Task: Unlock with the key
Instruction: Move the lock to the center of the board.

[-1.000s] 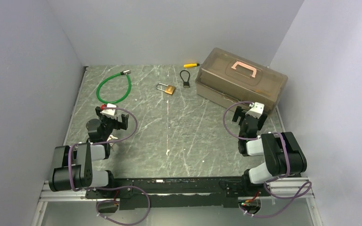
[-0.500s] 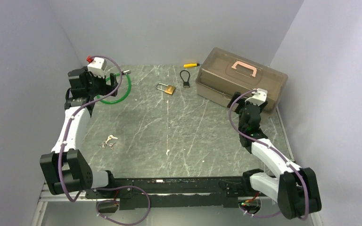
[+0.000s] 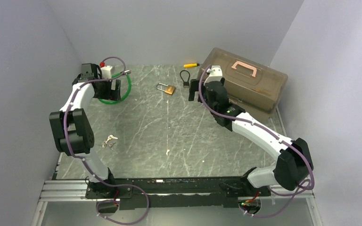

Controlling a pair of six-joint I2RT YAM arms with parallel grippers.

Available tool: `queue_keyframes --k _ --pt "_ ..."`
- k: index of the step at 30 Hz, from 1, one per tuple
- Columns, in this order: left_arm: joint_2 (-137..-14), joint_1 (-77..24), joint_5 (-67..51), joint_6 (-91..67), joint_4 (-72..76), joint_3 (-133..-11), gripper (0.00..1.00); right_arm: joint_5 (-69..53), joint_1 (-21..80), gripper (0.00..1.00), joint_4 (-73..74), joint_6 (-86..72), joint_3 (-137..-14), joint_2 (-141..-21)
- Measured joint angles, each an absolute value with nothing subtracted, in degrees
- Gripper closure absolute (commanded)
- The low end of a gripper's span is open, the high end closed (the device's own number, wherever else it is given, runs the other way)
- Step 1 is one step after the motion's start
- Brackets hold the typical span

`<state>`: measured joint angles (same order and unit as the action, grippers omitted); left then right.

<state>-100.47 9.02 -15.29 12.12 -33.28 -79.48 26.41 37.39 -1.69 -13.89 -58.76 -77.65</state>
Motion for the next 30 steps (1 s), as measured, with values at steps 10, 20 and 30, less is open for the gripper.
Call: queue_keyframes --k 10,20,30 --pt "-110.9 7.3 -11.5 18.7 -38.8 -92.1 0.2 13.0 38.0 0.03 2.5 -15.7 -69.7 -87.9" --pt "-120.2 5.7 -9.5 23.7 -42.6 -100.5 0.51 17.8 44.6 0.2 3.8 -9.7 -71.7 -91.6" --pt "-125.0 3.8 -7.4 26.6 -44.3 -102.8 0.49 19.4 45.7 0.22 3.0 -5.4 -73.3 -93.8"
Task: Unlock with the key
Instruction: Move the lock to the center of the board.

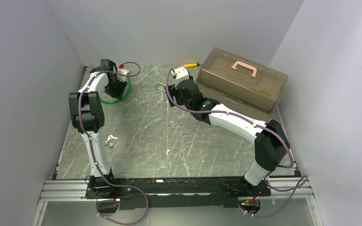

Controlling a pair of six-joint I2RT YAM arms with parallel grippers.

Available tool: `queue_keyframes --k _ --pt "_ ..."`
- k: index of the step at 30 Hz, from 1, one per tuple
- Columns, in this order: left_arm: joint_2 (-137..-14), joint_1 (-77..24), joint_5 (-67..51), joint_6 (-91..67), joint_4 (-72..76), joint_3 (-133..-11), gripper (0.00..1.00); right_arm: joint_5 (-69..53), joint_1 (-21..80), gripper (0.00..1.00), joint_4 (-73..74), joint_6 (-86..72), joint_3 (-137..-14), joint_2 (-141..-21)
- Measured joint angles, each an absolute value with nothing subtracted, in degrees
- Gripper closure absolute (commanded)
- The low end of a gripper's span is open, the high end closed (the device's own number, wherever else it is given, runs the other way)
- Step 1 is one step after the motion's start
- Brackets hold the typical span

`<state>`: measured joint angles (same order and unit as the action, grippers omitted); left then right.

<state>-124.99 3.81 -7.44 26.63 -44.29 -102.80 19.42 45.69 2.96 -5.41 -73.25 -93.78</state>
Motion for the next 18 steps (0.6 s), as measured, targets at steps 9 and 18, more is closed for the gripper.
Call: queue_keyframes --k 9,18 --pt "-125.6 3.1 -2.7 28.0 -40.1 -101.1 0.67 19.2 46.3 0.25 0.1 -4.2 -72.9 -93.9" --pt "-124.7 2.6 -0.5 29.2 -37.7 -98.6 0.99 18.9 46.4 0.28 -0.5 -4.1 -71.4 -93.9"
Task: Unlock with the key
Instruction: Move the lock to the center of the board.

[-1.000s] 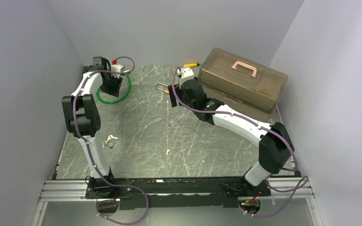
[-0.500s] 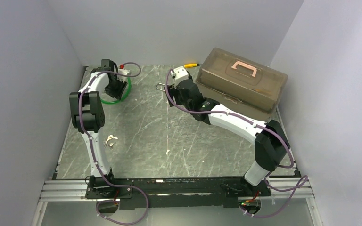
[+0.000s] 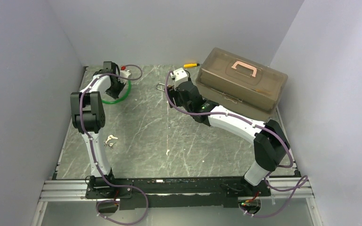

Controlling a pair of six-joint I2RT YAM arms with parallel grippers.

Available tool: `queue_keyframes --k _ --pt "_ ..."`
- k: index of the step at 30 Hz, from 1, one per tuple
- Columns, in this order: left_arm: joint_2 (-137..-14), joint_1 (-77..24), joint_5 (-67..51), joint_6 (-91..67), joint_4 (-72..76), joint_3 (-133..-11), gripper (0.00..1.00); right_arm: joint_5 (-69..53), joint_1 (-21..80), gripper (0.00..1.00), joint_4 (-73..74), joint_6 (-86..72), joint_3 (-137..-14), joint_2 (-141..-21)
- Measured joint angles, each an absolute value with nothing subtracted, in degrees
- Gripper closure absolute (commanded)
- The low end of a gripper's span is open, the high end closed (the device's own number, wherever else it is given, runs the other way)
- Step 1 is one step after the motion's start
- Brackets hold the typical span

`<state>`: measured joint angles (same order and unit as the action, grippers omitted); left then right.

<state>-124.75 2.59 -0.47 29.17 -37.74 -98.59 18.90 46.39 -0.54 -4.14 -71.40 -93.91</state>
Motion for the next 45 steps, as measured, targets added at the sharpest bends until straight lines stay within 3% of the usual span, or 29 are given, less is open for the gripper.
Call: queue_keyframes --k 13,28,30,31,34,38,39,40,45 --pt "-125.4 1.6 7.4 30.9 -36.4 -97.3 1.0 18.8 46.5 0.26 -0.7 -4.3 -71.3 -93.9" --pt "-112.7 -2.1 6.0 34.7 -29.6 -76.2 0.99 19.0 46.3 0.23 -1.9 -4.4 -70.5 -94.0" --pt "-109.3 -2.0 3.6 34.4 -30.0 -71.9 0.92 18.9 45.9 0.22 -2.0 -4.6 -70.5 -94.0" --pt "-107.7 -2.0 2.5 34.2 -30.5 -70.1 0.84 18.2 45.5 0.21 -2.1 -4.8 -70.5 -94.0" --pt "-104.1 -2.0 -1.2 33.2 -33.8 -67.0 0.33 16.6 43.7 0.12 -1.8 -5.6 -71.4 -94.7" --pt "-101.5 -0.7 -7.7 30.9 -42.4 -69.7 0.24 12.7 39.7 0.1 5.5 -6.7 -84.1 -103.0" --pt "-101.0 0.2 -10.3 30.4 -45.2 -71.8 0.05 11.6 38.8 0.09 7.3 -6.9 -88.6 -106.0" --pt "-100.2 1.5 -13.0 29.9 -47.5 -74.4 0.01 10.6 37.9 0.09 8.6 -7.0 -92.7 -109.1" --pt "-94.0 9.6 -24.0 27.8 -55.0 -87.1 0.01 9.0 35.2 0.07 14.3 -6.3 -106.0 -121.4"
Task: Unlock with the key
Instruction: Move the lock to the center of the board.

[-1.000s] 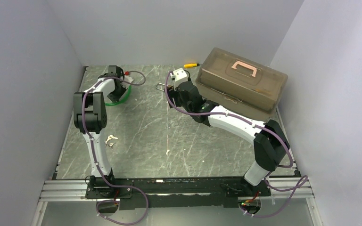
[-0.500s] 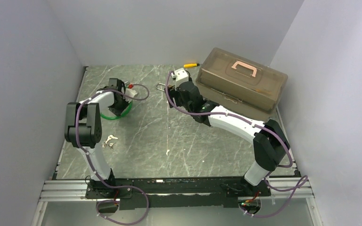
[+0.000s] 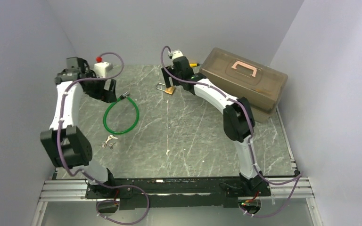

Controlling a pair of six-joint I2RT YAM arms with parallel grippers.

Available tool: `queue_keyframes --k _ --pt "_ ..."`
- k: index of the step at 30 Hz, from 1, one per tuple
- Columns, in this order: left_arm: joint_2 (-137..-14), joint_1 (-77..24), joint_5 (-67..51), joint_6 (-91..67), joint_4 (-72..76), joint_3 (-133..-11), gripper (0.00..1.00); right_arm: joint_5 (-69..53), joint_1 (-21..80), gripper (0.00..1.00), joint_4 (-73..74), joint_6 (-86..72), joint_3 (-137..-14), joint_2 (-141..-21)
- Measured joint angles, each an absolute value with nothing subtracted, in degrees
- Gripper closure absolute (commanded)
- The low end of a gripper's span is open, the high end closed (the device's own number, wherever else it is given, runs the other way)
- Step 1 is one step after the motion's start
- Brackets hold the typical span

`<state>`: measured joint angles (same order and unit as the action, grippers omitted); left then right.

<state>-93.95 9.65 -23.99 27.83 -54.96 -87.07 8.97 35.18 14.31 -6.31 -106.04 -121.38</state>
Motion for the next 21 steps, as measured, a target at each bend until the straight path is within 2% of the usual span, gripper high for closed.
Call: queue_keyframes --k 6,12,17,21 --pt "-85.7 14.3 -32.0 27.8 -60.1 -87.7 0.01 10.2 34.8 0.06 17.0 -5.5 -113.4 -132.6" --pt "-85.6 15.7 -35.3 28.4 -63.5 -81.9 0.01 10.2 34.7 0.06 17.4 -5.6 -117.8 -139.1" --pt "-85.4 16.0 -36.4 28.4 -64.5 -79.7 0.01 9.8 33.5 0.07 17.6 -6.3 -126.0 -143.6" --pt "-84.5 16.1 -37.5 28.2 -64.3 -79.3 0.01 9.6 32.8 0.13 17.6 -6.9 -130.6 -146.5"
